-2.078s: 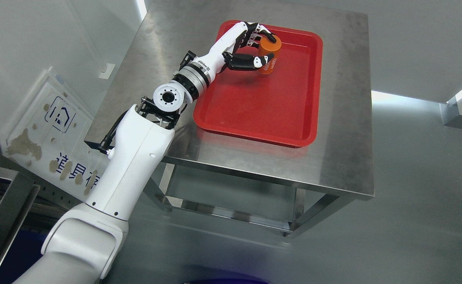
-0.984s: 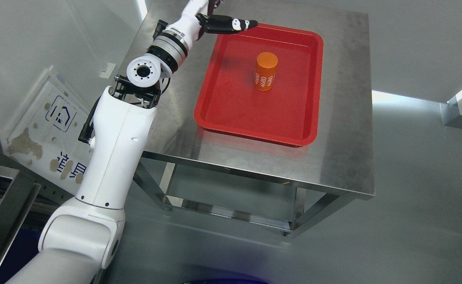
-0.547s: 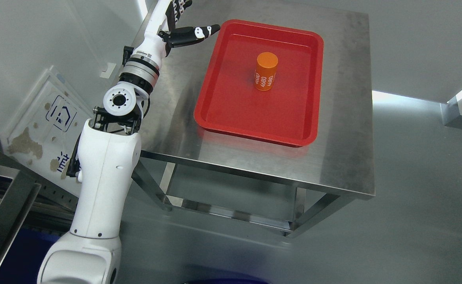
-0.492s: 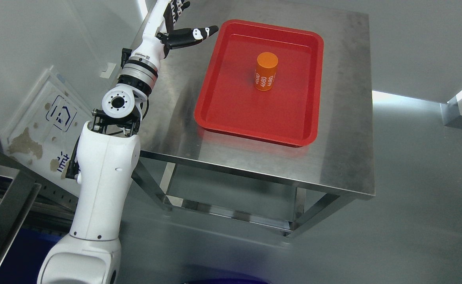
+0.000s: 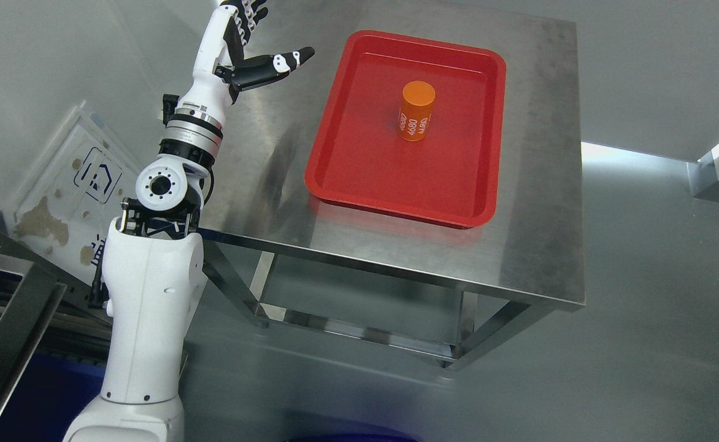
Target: Grab orange capacitor from left shelf to right desk
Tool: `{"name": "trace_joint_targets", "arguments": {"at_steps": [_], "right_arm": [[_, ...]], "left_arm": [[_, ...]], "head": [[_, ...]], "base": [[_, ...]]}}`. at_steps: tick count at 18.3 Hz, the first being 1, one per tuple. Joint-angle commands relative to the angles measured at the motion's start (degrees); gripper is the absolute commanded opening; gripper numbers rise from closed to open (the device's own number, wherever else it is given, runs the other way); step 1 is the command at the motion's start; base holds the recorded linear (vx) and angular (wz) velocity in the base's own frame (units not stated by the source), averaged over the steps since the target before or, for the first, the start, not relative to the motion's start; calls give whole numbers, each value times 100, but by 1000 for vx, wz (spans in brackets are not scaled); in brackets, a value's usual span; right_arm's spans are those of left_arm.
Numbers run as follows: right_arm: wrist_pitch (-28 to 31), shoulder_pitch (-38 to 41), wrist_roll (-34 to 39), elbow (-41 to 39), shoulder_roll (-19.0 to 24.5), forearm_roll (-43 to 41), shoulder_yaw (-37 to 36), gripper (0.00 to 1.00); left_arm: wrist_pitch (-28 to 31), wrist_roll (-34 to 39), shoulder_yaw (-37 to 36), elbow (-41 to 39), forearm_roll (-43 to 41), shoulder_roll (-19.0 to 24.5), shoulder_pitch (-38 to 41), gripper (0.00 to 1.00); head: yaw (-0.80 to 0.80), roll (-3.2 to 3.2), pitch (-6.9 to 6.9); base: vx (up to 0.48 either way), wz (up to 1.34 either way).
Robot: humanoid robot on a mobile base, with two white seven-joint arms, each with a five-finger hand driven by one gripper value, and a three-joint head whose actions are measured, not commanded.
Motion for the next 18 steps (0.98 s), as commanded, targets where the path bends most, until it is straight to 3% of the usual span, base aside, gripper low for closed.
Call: {"name": "trace_joint_targets", "arguments": {"at_steps": [1, 18], "right_arm": [[-1, -9, 28, -193, -100, 0, -62, 100], [-1, -9, 28, -193, -100, 0, -62, 100]], "left_arm": [[2, -34, 208, -473, 132, 100, 381, 100], [-95, -140, 76, -473, 114, 334, 891, 100]], "head": [[0, 0, 0], [0, 0, 0]], "base": [[0, 0], [0, 0]]}}
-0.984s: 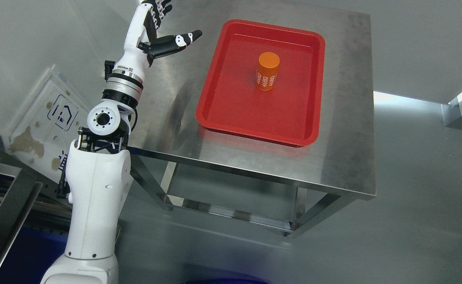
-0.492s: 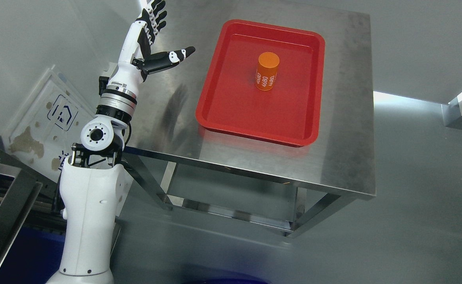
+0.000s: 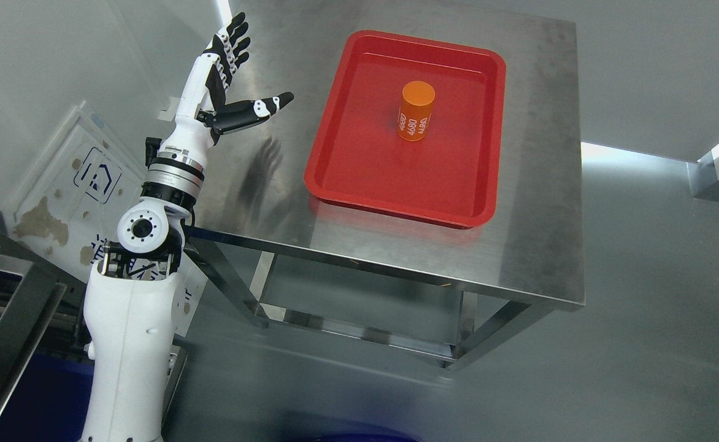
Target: Grab orange capacitor from left shelf to right desk
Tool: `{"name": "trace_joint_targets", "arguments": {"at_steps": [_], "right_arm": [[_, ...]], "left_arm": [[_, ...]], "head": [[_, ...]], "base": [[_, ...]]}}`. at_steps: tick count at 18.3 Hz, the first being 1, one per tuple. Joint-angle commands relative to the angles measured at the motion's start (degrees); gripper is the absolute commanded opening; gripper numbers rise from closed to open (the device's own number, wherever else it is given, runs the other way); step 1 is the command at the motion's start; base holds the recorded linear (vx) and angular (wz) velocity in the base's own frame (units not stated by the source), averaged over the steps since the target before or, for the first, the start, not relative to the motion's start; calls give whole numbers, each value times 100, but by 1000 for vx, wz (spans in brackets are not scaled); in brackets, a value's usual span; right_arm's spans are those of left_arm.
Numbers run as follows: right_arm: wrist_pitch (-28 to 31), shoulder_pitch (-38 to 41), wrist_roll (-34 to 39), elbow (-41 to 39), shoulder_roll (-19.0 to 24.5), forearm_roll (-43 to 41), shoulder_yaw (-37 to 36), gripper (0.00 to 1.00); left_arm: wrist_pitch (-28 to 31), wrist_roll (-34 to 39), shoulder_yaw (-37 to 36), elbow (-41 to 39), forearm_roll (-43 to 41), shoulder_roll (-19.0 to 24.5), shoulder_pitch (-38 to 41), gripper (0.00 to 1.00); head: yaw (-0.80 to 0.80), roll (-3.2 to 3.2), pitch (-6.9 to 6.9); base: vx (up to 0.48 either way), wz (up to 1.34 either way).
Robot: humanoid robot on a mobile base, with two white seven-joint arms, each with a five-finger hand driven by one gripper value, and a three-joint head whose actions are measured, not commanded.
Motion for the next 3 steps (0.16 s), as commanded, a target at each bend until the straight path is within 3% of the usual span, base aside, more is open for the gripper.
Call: {"name": "trace_joint_targets", "arguments": {"at_steps": [1, 3], "right_arm": [[-5, -9, 4, -193, -100, 0, -62, 100], [-5, -9, 4, -193, -100, 0, -62, 100]], "left_arm": [[14, 6, -146, -84, 114, 104, 90, 100], [14, 6, -172, -84, 114, 113, 99, 100]], "head": [[0, 0, 0], [0, 0, 0]], "base": [[0, 0], [0, 0]]}}
